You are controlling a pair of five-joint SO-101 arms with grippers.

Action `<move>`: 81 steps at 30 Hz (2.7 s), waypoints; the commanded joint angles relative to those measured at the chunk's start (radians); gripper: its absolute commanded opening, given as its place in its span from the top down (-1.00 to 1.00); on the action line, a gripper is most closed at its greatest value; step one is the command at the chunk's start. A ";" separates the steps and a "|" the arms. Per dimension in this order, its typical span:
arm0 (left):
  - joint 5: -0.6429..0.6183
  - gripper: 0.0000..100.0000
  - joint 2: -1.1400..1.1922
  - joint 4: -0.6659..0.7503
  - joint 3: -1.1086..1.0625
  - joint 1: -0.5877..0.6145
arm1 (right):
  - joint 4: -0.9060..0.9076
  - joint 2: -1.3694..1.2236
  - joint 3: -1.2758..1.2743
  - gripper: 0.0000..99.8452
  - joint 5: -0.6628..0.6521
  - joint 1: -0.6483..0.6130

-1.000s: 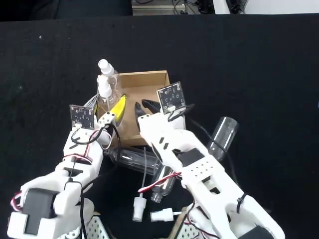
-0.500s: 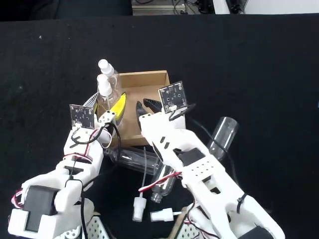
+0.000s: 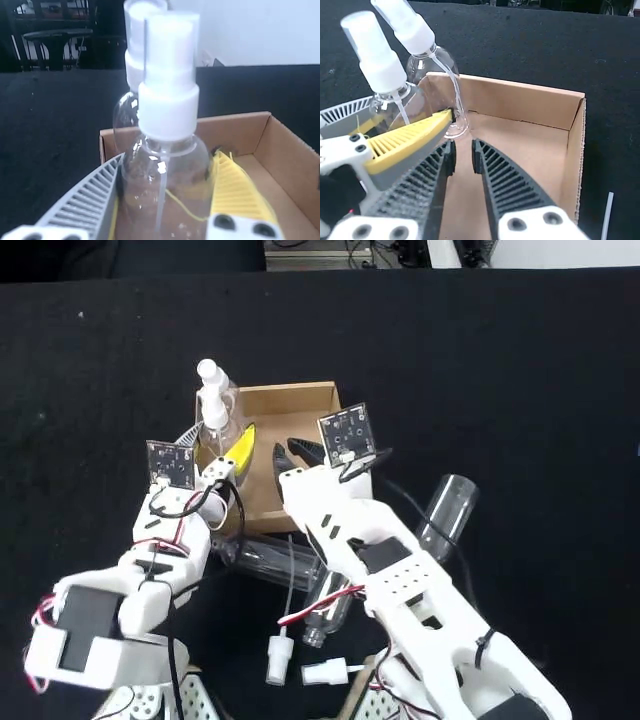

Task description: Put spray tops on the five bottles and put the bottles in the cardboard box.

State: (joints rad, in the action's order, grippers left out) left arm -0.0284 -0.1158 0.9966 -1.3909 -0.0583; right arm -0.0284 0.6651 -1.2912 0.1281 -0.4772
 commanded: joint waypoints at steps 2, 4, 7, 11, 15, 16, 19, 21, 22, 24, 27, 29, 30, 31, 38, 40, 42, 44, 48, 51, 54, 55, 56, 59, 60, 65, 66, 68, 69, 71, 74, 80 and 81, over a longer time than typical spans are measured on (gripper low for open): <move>0.002 0.53 0.031 0.114 0.036 0.008 | -0.025 -0.001 0.059 0.90 0.002 0.020; 0.002 0.53 0.040 0.115 0.038 0.007 | -0.025 -0.001 0.059 0.90 0.002 0.020; 0.002 0.53 0.061 0.115 0.041 0.007 | -0.025 -0.001 0.059 0.90 0.002 0.020; 0.003 0.53 0.091 0.115 0.042 0.007 | -0.025 -0.002 0.059 0.90 0.002 0.020; 0.002 0.53 0.097 0.121 0.038 0.007 | -0.025 -0.004 0.059 0.90 0.002 0.020; 0.002 0.53 0.097 0.121 0.036 0.007 | -0.025 -0.005 0.059 0.90 0.002 0.020; 0.002 0.53 0.097 0.121 0.035 0.008 | -0.025 -0.005 0.059 0.90 0.002 0.020; 0.003 0.53 0.097 0.121 0.031 0.008 | -0.025 -0.005 0.059 0.90 0.002 0.020; 0.003 0.53 0.097 0.121 0.031 0.008 | -0.025 -0.005 0.059 0.90 0.002 0.020; 0.006 0.53 0.097 0.121 0.031 0.008 | -0.025 -0.005 0.059 0.90 0.002 0.020; 0.008 0.52 0.097 0.121 0.031 0.008 | -0.025 -0.005 0.059 0.90 0.002 0.020; 0.008 0.43 0.097 0.118 0.031 0.008 | -0.025 -0.005 0.059 0.90 0.002 0.020; 0.006 0.39 0.097 0.117 0.031 0.008 | -0.025 -0.005 0.059 0.90 0.002 0.020; 0.005 0.36 0.097 0.115 0.031 0.008 | -0.025 -0.005 0.059 0.90 0.002 0.020; 0.008 0.39 0.097 0.118 0.030 0.008 | -0.025 -0.005 0.059 0.90 0.002 0.020; 0.008 0.39 0.095 0.120 0.027 0.010 | -0.025 -0.005 0.059 0.90 0.002 0.020; 0.006 0.39 0.094 0.121 0.016 0.008 | -0.025 -0.005 0.059 0.90 0.002 0.020; 0.002 0.39 0.081 0.130 0.013 0.008 | -0.025 -0.005 0.059 0.90 0.002 0.020; 0.000 0.39 -0.040 0.164 -0.031 0.010 | -0.025 -0.005 0.059 0.90 0.002 0.020; 0.000 0.39 -0.183 0.057 -0.042 0.010 | -0.025 -0.007 0.059 0.90 0.002 0.020; 0.000 0.39 -0.348 -0.092 -0.044 0.007 | -0.025 -0.007 0.059 0.90 0.002 0.020; 0.000 0.39 -0.408 -0.140 -0.039 0.005 | -0.025 -0.007 0.059 0.90 0.002 0.020; 0.000 0.39 -0.465 -0.186 -0.035 0.005 | -0.025 -0.007 0.059 0.90 0.002 0.020; 0.008 0.39 -0.623 -0.348 0.016 0.013 | -0.032 -0.007 0.048 0.90 0.002 0.020; 0.008 0.39 -0.669 -0.416 0.041 0.027 | -0.032 -0.007 0.045 0.90 0.002 0.020; 0.003 0.40 -0.813 -0.732 0.205 0.047 | -0.026 -0.007 0.044 0.90 0.002 0.020; 0.002 0.40 -0.827 -0.786 0.246 0.047 | -0.026 -0.007 0.044 0.90 0.002 0.020; 0.000 0.40 -0.838 -0.882 0.331 0.064 | -0.025 -0.007 0.042 0.90 0.002 0.020; 0.000 0.40 -0.838 -0.925 0.377 0.082 | -0.025 -0.007 0.038 0.90 0.002 0.020; 0.000 0.46 -0.838 -1.002 0.463 0.128 | -0.031 -0.007 0.024 0.90 0.002 0.020; 0.000 0.68 -0.836 -1.112 0.558 0.262 | -0.032 -0.007 0.016 0.90 0.002 0.021; 0.002 0.86 -0.847 -1.180 0.506 0.538 | -0.026 -0.007 0.016 0.90 0.002 0.021; 0.003 0.87 -0.848 -1.180 0.472 0.578 | -0.026 -0.005 0.016 0.90 0.002 0.021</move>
State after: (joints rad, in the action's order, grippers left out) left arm -0.0284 -0.9229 -0.1726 -0.8984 0.3560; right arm -0.0361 0.6590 -1.2912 0.1281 -0.4772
